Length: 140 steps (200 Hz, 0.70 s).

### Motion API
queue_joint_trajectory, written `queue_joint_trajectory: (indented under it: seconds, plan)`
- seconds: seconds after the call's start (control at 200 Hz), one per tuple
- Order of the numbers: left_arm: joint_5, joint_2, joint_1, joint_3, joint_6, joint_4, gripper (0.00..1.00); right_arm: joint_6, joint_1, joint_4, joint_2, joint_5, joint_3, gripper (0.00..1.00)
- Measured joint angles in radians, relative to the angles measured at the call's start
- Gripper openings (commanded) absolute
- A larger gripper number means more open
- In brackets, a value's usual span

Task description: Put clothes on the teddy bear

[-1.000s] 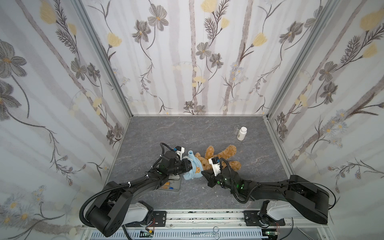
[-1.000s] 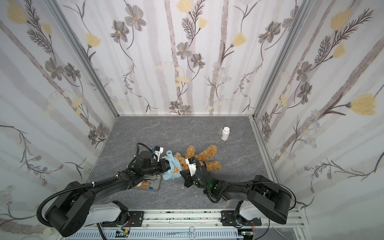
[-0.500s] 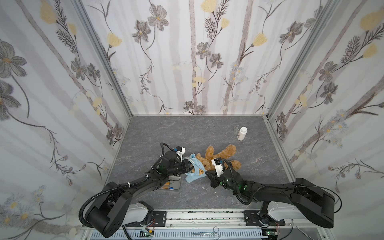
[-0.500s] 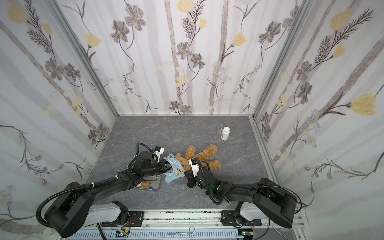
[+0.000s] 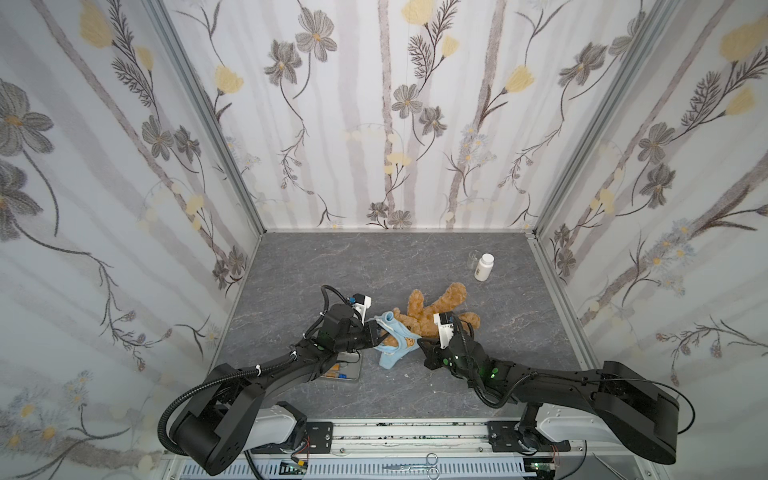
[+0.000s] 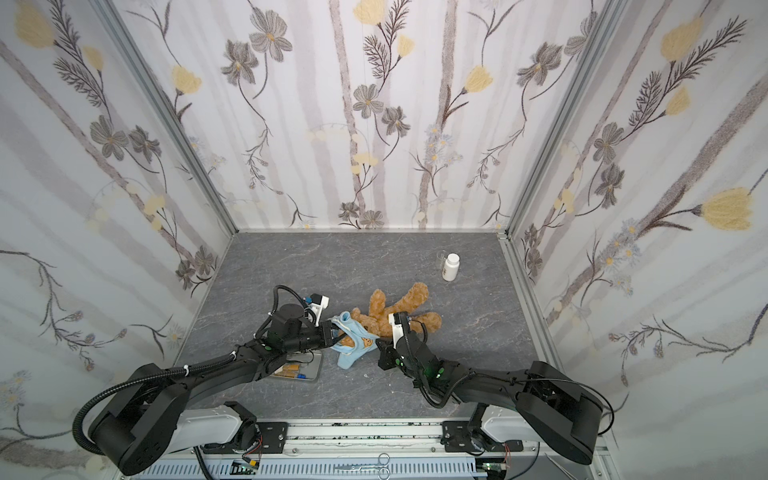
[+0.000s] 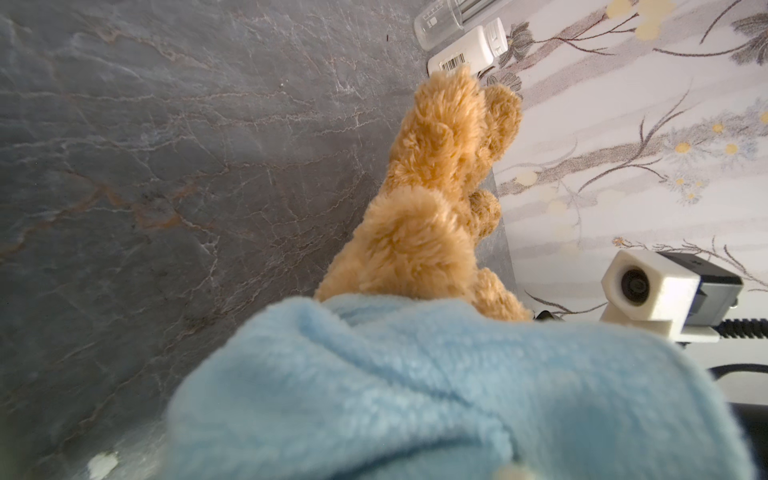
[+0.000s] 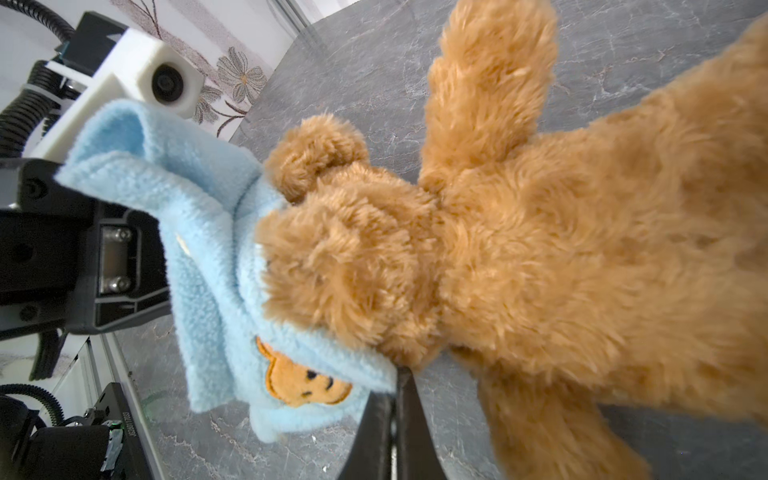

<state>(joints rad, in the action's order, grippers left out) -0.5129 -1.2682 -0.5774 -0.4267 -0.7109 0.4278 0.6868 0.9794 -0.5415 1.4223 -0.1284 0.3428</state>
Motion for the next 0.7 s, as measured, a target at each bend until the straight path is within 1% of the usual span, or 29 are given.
queue_joint_trajectory:
  seconds: [0.06,0.135,0.23,0.315,0.39,0.43,0.515,0.609,0.699]
  plan:
    - [0.007,0.001,-0.011,-0.003,0.033,0.0,0.0,-0.022,-0.003,-0.007,0.011,0.027,0.0,0.32]
    - [0.024,0.019,-0.016,-0.003,0.09,-0.013,0.0,-0.082,-0.012,-0.006,0.01,0.082,0.0,0.4]
    - [0.042,0.051,-0.019,-0.003,0.176,-0.006,0.0,-0.154,-0.03,0.006,-0.024,0.196,0.0,0.45]
    - [0.058,0.056,-0.021,-0.003,0.25,-0.008,0.0,-0.225,-0.043,0.042,-0.105,0.292,0.001,0.46]
    - [0.068,0.06,-0.021,-0.003,0.302,-0.008,0.0,-0.267,-0.066,0.076,-0.188,0.365,0.002,0.46]
    - [0.069,0.062,-0.021,-0.003,0.328,-0.008,0.0,-0.277,-0.088,0.088,-0.229,0.376,0.002,0.45]
    - [0.075,0.076,-0.024,-0.002,0.383,-0.008,0.0,-0.276,-0.163,0.087,-0.274,0.404,0.005,0.36]
    - [0.074,0.093,-0.032,0.0,0.444,-0.006,0.0,-0.238,-0.23,0.097,-0.236,0.423,0.05,0.29]
    - [0.071,0.095,-0.036,0.0,0.486,-0.005,0.0,-0.219,-0.246,0.097,-0.161,0.46,0.127,0.28]
